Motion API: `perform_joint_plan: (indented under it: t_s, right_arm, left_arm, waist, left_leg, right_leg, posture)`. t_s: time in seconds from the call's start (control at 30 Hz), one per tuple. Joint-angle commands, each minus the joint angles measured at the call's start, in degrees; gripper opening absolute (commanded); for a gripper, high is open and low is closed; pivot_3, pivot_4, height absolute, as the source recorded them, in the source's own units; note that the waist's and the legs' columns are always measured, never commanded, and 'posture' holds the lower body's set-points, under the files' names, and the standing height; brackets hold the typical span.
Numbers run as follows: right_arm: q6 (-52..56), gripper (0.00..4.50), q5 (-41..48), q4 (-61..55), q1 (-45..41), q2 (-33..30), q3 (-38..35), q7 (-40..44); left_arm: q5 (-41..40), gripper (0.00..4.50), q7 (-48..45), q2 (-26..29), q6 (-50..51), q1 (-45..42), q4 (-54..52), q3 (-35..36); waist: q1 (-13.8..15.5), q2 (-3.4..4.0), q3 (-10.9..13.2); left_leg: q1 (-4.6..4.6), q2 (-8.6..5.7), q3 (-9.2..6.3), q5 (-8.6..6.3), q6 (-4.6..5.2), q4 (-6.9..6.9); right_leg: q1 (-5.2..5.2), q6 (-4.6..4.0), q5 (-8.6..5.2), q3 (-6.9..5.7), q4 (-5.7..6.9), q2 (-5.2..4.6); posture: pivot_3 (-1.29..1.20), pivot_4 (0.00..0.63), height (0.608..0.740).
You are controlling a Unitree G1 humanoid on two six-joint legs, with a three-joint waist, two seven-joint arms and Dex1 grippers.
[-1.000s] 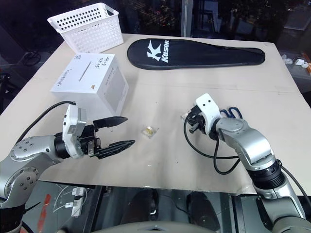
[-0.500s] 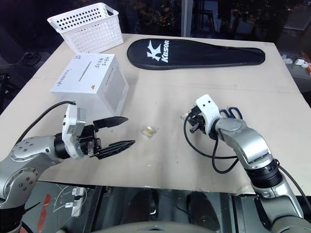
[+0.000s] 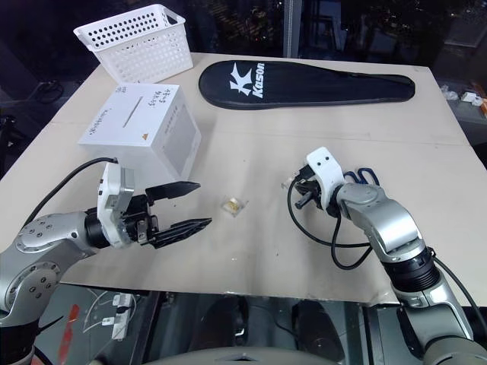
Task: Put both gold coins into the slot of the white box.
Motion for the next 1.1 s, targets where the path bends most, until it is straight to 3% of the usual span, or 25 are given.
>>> perform_joint_plan:
  t_s: [0.03, 0.23, 0.33, 0.4, 0.53, 0.63, 0.7, 1.1]
  right_arm:
    - [-1.02, 0.03, 0.55, -1.44, -1.28, -0.22, -1.99, 1.02]
    - [2.40, 0.03, 16.24, -8.80, -2.81, 1.60, -13.56, 9.21]
    - [5.97, 0.00, 24.68, -11.42, -5.19, 2.14, -17.21, 11.50]
    - [7.46, 0.00, 28.74, -12.35, -6.68, 2.11, -18.46, 11.99]
    - [9.43, 0.00, 35.10, -13.12, -8.76, 1.69, -20.20, 11.56]
    - [9.89, 0.00, 38.03, -13.35, -9.40, 0.75, -20.92, 10.79]
    - [9.90, 0.00, 39.73, -13.32, -9.62, 0.18, -21.23, 10.07]
    - [8.07, 0.00, 46.01, -13.84, -9.55, -0.78, -19.79, 6.71]
  left_arm:
    - [-2.42, 4.50, 0.56, 0.03, 0.90, -0.72, -2.34, 1.39]
    - [-16.90, 4.50, 6.42, -1.04, 10.37, -8.78, 0.56, 1.60]
    - [-23.85, 3.72, 8.46, -1.57, 14.97, -14.25, 2.48, -0.25]
    - [-24.85, 2.84, 9.92, -2.61, 16.37, -17.62, 3.63, -1.97]
    - [-26.24, 2.84, 11.03, -4.68, 18.29, -22.91, 6.57, -4.08]
    - [-26.31, 2.15, 10.99, -5.17, 18.95, -24.69, 7.48, -4.52]
    - [-24.99, 1.28, 10.30, -5.06, 18.78, -25.00, 7.17, -5.03]
    - [-24.87, 1.28, 9.13, -5.87, 19.55, -25.77, 7.46, -6.07]
  waist:
    - [0.01, 0.00, 0.00]
    - [0.21, -0.03, 0.08]
    - [0.11, -0.04, 0.10]
    - [0.01, -0.04, 0.10]
    - [0.04, -0.07, 0.12]
    - [-0.02, -0.06, 0.13]
    - [-0.07, -0.06, 0.13]
    - [-0.02, -0.06, 0.13]
  left_leg:
    - [0.00, 0.00, 0.00, 0.00, 0.00, 0.00]
    - [-0.04, 0.00, -0.08, 0.00, 0.00, 0.00]
    - [-0.03, 0.00, -0.09, 0.00, 0.00, 0.00]
    - [-0.02, 0.00, -0.08, 0.00, 0.00, 0.00]
    - [-0.04, -0.01, -0.10, 0.00, 0.00, 0.00]
    - [-0.04, -0.01, -0.08, 0.00, 0.00, 0.00]
    - [-0.03, -0.01, -0.06, 0.00, 0.00, -0.01]
    - [-0.04, -0.01, -0.07, 0.00, 0.00, -0.02]
  right_leg:
    - [0.00, 0.00, 0.00, 0.00, 0.00, 0.00]
    - [0.01, 0.01, 0.00, -0.07, 0.00, 0.00]
    - [0.03, 0.01, 0.01, -0.08, 0.01, 0.01]
    - [0.03, 0.01, 0.01, -0.07, 0.00, 0.01]
    - [0.03, 0.01, 0.01, -0.10, 0.01, 0.02]
    - [0.02, 0.01, 0.01, -0.07, 0.01, 0.02]
    - [0.02, 0.01, 0.01, -0.05, 0.00, 0.02]
    - [0.02, 0.01, 0.01, -0.06, -0.01, 0.02]
  posture:
    - [0.00, 0.150, 0.740]
    - [0.00, 0.150, 0.740]
    - [0.00, 0.150, 0.740]
    - [0.00, 0.150, 0.740]
    - [0.00, 0.150, 0.740]
    - [0.00, 0.150, 0.740]
    - [0.00, 0.150, 0.740]
    - [0.00, 0.150, 0.740]
